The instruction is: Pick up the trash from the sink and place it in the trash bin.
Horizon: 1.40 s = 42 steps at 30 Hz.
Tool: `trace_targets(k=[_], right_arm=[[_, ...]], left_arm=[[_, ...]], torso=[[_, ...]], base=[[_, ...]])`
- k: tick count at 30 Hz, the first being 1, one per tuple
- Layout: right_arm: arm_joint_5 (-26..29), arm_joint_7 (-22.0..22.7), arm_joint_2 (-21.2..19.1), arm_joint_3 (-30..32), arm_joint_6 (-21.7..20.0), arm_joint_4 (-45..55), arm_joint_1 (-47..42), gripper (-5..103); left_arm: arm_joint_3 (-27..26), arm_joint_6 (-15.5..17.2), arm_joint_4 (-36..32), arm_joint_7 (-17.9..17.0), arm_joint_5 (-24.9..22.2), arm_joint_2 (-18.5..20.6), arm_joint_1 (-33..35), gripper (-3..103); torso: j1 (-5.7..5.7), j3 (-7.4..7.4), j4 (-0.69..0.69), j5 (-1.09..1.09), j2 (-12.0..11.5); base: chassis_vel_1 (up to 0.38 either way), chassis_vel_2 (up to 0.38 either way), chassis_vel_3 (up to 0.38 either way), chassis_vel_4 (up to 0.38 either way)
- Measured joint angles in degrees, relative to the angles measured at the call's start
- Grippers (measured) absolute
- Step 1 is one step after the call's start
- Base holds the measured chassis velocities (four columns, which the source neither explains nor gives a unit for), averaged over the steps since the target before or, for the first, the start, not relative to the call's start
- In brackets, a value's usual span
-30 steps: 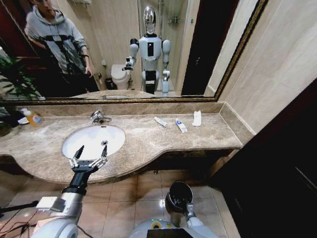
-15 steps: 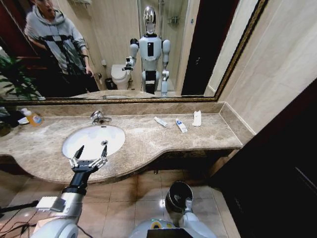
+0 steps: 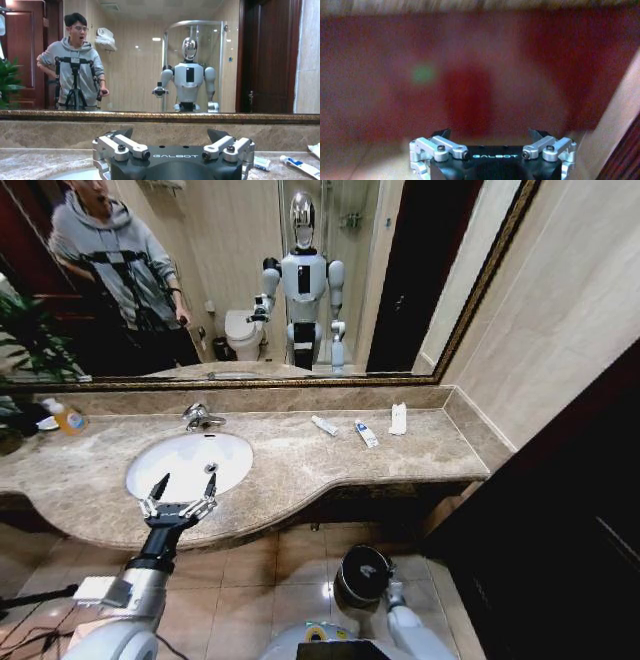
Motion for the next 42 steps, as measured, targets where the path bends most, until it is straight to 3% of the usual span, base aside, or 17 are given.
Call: trace_targets(k=[3, 4, 11, 16, 20, 22, 24, 29, 31, 32, 34, 40, 42], right_arm=[[2.84, -0.83, -1.41, 1.17, 0.77, 5.0, -2.61, 100], [4.64, -0.72, -2.61, 2.77, 0.77, 11.1, -5.67, 100], [3.01, -2.0, -2.89, 9.95, -0.45, 28.51, -13.84, 100], [5.54, -4.49, -3.09, 12.1, -1.32, 40.15, -18.98, 100], [6.1, -4.57, -3.61, 13.84, -8.14, 56.46, -23.58, 100], [6.12, -4.12, -3.88, 14.15, -10.18, 59.3, -23.98, 100], [6.35, -2.17, -5.55, 14.66, -15.73, 67.56, -24.28, 100], [7.58, -0.66, -8.24, 14.7, -19.86, 72.48, -23.3, 100], [9.8, 0.94, -12.16, 14.14, -24.52, 74.66, -19.51, 100], [9.8, 0.94, -12.16, 14.14, -24.52, 74.66, -19.51, 100], [11.35, 1.45, -14.79, 12.48, -28.03, 73.26, -14.96, 100], [12.49, 1.43, -16.3, 9.65, -32.4, 68.32, -7.0, 100], [12.6, 1.4, -16.63, 7.87, -34.73, 63.64, -0.75, 100]], left_arm=[[0.0, 0.0, 0.0, 0.0, 0.0, 0.0, 0.0, 100], [0.0, 0.0, 0.0, 0.0, 0.0, 0.0, 0.0, 100], [0.0, 0.0, 0.0, 0.0, 0.0, 0.0, 0.0, 100], [0.0, 0.0, 0.0, 0.0, 0.0, 0.0, 0.0, 100], [0.0, 0.0, 0.0, 0.0, 0.0, 0.0, 0.0, 100], [0.0, 0.0, 0.0, 0.0, 0.0, 0.0, 0.0, 100], [0.0, 0.0, 0.0, 0.0, 0.0, 0.0, 0.0, 100], [0.0, 0.0, 0.0, 0.0, 0.0, 0.0, 0.0, 100], [0.0, 0.0, 0.0, 0.0, 0.0, 0.0, 0.0, 100], [0.0, 0.0, 0.0, 0.0, 0.0, 0.0, 0.0, 100], [0.0, 0.0, 0.0, 0.0, 0.0, 0.0, 0.0, 100], [0.0, 0.0, 0.0, 0.0, 0.0, 0.0, 0.0, 100], [0.0, 0.0, 0.0, 0.0, 0.0, 0.0, 0.0, 100]], torso=[[0.0, 0.0, -0.01, 0.02, 0.0], [0.0, 0.0, -0.01, 0.0, 0.0], [-0.01, 0.0, -0.01, 0.0, 0.0], [-0.01, 0.0, -0.01, 0.01, 0.0], [-0.01, 0.0, -0.01, 0.0, 0.0], [-0.01, 0.0, -0.01, -0.01, 0.0], [-0.01, 0.0, -0.01, -0.01, 0.0], [-0.01, 0.0, -0.01, -0.02, 0.0], [-0.01, 0.0, 0.0, -0.01, 0.0], [-0.01, 0.0, 0.0, -0.01, 0.0], [0.0, 0.01, 0.0, -0.01, 0.0], [0.0, 0.01, 0.0, 0.01, 0.0], [0.0, 0.01, 0.0, 0.0, 0.0]], base=[[0.0, 0.0, 0.0, 0.0], [0.0, 0.0, 0.0, 0.0], [0.0, 0.0, 0.0, 0.0], [0.0, 0.0, 0.0, 0.0], [0.0, 0.0, 0.0, 0.0], [0.0, 0.0, 0.0, 0.0], [0.0, 0.0, 0.0, 0.0], [0.0, 0.0, 0.0, 0.0], [0.0, 0.0, 0.0, 0.0], [0.0, 0.0, 0.0, 0.0], [0.0, 0.0, 0.0, 0.0], [0.0, 0.0, 0.0, 0.0], [0.0, 0.0, 0.0, 0.0]])
